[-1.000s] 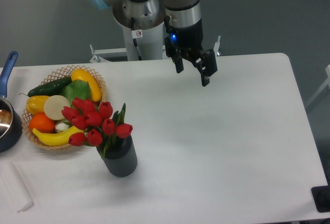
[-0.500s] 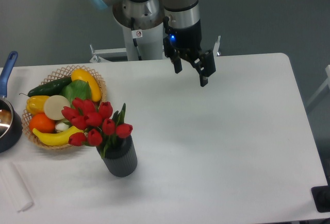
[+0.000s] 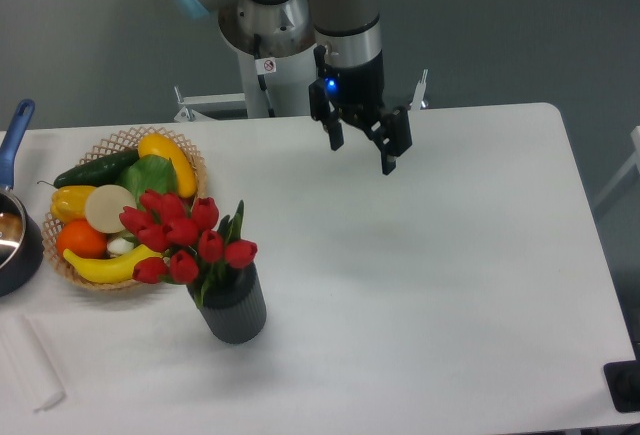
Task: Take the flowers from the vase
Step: 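Move the open gripper toward the red tulips in the black vase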
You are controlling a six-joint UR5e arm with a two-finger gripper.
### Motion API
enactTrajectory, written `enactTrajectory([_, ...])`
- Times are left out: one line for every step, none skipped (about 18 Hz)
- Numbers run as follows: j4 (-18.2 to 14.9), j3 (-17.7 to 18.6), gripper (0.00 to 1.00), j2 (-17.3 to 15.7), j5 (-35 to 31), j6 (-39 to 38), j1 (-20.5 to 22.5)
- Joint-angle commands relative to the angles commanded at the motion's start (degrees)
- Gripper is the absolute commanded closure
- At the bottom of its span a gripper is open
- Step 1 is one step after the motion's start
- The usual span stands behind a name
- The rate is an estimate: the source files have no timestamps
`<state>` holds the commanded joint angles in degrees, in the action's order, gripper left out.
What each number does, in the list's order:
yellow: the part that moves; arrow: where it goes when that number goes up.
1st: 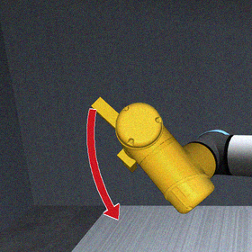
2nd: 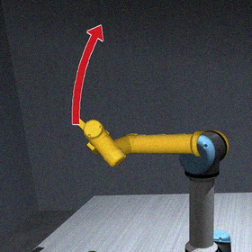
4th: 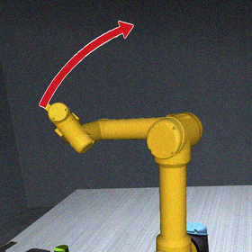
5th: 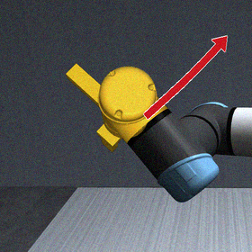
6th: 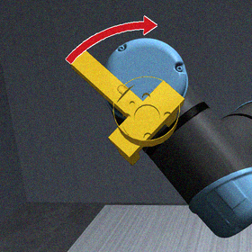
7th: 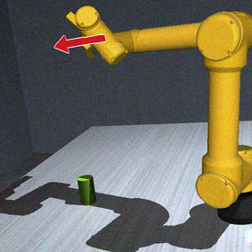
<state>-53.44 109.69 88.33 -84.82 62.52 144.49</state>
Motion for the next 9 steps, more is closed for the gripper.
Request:
enactTrajectory([0.2, 0.0, 0.00, -0.2, 0.7, -2.1, -0.3])
enactTrajectory([0.2, 0.0, 0.00, -0.3, 1.9, -2.5, -0.4])
enactTrajectory([0.2, 0.2, 0.00, -0.3, 3.8, -2.7, -0.4])
enactTrajectory([0.3, 0.2, 0.00, -0.3, 5.6, -3.0, -0.4])
enactTrajectory([0.4, 0.7, 0.00, -0.4, 6.9, -2.9, -0.3])
enactTrajectory([0.5, 1.2, 0.00, -0.6, 8.0, -2.9, -0.1])
enactTrajectory([0.6, 2.0, 0.00, -0.8, 9.6, -2.7, 0.1])
enactTrajectory([1.0, 2.6, 0.00, -1.2, 11.8, -2.5, 0.3])
enactTrajectory([1.6, 3.2, 0.00, -1.3, 15.0, -2.4, 0.5])
